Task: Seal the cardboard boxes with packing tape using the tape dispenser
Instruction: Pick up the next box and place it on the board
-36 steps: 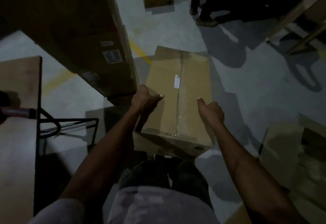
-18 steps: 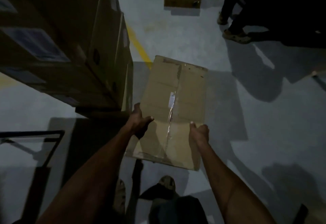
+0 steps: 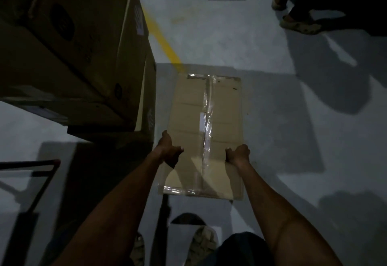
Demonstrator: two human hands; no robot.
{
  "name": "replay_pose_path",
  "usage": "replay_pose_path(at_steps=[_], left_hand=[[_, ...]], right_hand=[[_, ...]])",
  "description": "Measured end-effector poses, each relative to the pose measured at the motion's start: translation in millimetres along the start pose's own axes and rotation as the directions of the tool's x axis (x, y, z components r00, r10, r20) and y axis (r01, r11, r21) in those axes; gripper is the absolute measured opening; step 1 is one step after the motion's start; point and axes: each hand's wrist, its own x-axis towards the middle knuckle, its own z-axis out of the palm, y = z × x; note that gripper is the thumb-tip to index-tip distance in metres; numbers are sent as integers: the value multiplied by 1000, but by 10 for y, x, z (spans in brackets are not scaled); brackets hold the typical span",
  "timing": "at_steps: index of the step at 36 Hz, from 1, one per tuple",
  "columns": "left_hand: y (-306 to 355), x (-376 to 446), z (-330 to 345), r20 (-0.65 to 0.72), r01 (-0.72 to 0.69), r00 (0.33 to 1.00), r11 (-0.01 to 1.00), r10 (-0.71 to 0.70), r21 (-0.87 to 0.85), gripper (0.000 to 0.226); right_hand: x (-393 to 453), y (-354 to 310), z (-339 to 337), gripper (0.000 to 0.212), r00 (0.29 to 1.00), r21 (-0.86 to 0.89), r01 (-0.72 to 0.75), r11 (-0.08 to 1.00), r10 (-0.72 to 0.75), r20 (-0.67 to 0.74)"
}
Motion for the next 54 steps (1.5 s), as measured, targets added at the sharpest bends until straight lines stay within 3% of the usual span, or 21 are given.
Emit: replay_pose_path(at_steps=[3,10,17,25,31,35,40,48,54], left_hand=[[37,-105,7,65,75,995,997,-77,33,104],[398,-890,-121,41,-119,992,986,115,113,84],[915,-2480,-573,3,-256,967,964,256,-73,66],[1121,-4468,-1421,-195,-418,896,906,399,-71,40],[1275,-5354,-2038,-350,-517,831,833,433,-196,28],[1497,-5748,-2553,-491,-636,724,743,484,-207,24],[1634,-5987,-3193,-632,-741,595,644,496,-192,24],[1745,-6034,-4146,-715,-826,463,548,524,-134,21],[1903,-5857,-5024,-818,-884,221,463,531,61,18]], right_hand=[[-132,45,-10,81,999,37,-39,999,38,31],[-928,-224,-345,65,1000,104,4,995,-1,-23],[-2527,-769,-821,49,980,158,186,970,-171,-105],[-4563,-1311,-1361,36,938,354,334,874,-273,-213],[-5523,-1942,-1555,28,837,420,544,726,-435,-332],[-5953,-2577,-1632,25,702,381,711,591,-621,-348],[-6318,-3249,-1722,24,579,357,811,463,-724,-375],[-6764,-3892,-1595,24,534,376,840,392,-719,-444],[-6844,-4412,-1393,24,491,349,870,349,-686,-537]])
